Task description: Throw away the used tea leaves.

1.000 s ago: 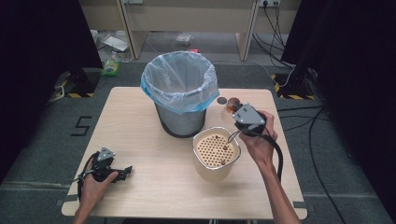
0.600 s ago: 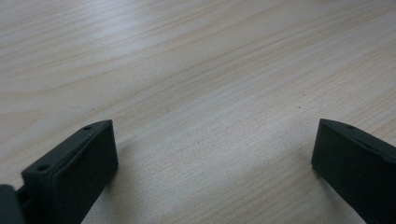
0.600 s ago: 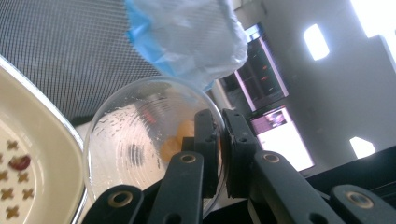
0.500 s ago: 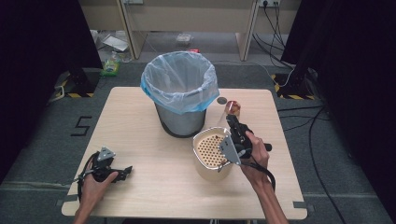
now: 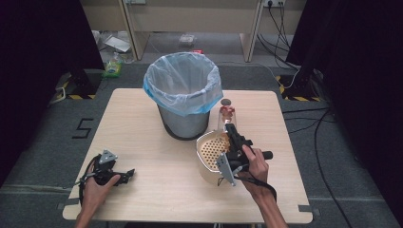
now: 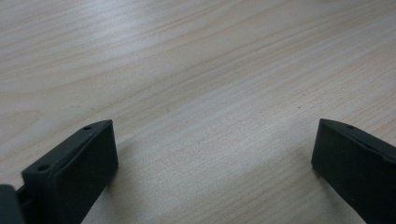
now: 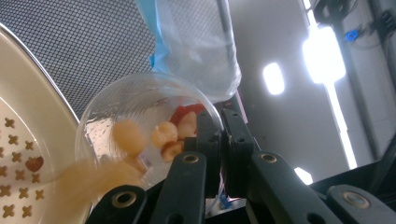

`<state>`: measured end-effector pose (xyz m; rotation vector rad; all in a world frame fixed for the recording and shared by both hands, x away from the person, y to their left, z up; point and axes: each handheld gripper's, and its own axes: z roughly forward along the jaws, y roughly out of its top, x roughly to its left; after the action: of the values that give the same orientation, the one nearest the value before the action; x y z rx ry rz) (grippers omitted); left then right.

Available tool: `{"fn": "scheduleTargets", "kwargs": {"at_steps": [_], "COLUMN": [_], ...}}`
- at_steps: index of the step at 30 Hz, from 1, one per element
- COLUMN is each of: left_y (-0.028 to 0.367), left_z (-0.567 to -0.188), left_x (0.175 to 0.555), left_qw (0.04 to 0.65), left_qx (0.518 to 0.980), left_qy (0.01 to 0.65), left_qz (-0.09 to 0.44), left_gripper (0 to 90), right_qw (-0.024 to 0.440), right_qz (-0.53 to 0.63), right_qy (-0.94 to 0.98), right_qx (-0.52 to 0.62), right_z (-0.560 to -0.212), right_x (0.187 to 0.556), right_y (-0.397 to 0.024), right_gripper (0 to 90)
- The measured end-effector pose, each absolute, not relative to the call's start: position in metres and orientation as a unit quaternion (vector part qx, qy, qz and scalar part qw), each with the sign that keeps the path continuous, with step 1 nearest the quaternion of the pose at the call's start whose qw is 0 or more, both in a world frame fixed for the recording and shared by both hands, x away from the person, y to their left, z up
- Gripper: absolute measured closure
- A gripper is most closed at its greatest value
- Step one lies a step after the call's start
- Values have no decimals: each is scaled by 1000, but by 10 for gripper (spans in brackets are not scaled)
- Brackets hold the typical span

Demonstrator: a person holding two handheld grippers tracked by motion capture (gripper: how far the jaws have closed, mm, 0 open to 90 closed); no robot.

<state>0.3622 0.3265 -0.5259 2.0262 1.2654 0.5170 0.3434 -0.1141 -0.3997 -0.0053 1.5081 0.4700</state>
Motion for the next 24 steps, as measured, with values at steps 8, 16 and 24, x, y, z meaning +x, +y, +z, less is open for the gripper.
{"fn": "scheduleTargets", "kwargs": {"at_steps": [8,16,24], "left_y": [326,326,326], "left_z": [-526,-526,-526], "left_x": [362,362,362], "left_qw": [342,342,342], "left_qx": [779,779,779], "left_qy": [487,487,487], "left_qz": [199,199,199], "left_gripper": [0,0,0], "right_qw": [728,748,764], "right_qz": [202,201,176], "right_qy": [655,632,620], "right_qx": [-11,-18,-41], "right_z": [-405,-411,-410], "right_x": [341,344,345], "right_y": [-111,-115,-113], "right_gripper": [877,878,878]}}
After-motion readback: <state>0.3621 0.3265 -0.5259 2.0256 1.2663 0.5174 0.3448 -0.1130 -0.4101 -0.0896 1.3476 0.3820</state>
